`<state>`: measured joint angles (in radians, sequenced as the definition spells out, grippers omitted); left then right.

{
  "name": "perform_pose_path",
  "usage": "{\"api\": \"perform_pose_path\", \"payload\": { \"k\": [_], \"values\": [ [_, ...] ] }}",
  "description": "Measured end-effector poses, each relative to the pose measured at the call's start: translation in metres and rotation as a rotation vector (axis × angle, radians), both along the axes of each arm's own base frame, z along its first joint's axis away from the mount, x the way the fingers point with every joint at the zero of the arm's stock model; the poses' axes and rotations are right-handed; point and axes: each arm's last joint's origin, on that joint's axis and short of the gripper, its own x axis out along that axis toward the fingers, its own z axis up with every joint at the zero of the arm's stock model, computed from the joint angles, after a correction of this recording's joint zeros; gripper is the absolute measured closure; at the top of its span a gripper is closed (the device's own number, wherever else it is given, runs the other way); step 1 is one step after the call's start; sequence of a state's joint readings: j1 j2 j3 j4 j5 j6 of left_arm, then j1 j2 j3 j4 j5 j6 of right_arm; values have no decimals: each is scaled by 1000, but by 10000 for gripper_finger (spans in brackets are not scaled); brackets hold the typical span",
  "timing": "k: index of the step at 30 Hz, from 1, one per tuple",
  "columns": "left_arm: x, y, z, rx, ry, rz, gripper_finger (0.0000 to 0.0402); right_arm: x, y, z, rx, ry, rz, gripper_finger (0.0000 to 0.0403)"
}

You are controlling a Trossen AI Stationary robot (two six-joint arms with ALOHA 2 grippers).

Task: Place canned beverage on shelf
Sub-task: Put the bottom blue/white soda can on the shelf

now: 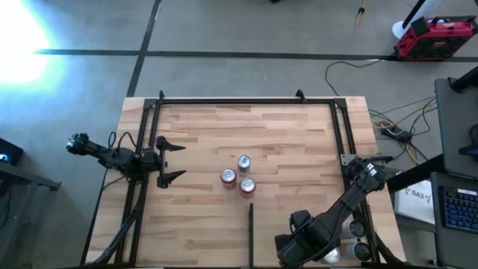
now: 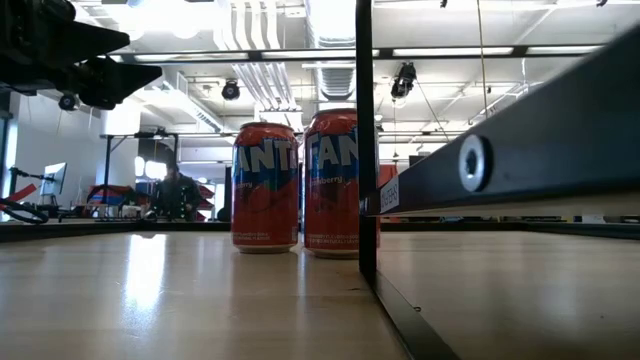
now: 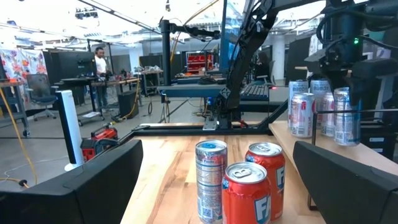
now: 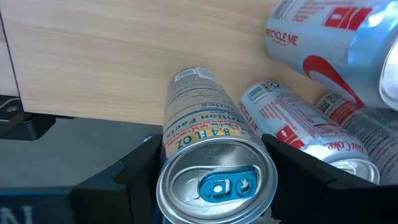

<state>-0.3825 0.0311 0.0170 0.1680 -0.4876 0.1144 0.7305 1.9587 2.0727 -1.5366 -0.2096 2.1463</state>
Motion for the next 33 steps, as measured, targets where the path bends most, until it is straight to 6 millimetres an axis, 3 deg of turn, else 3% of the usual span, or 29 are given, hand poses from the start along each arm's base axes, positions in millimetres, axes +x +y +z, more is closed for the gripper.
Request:
{"api": "perform_pose_path", "payload": {
  "k": [33],
  "values": [
    [0, 0, 0, 0, 0, 0, 2, -3, 10, -9, 5, 4, -54, 170]
  ]
}}
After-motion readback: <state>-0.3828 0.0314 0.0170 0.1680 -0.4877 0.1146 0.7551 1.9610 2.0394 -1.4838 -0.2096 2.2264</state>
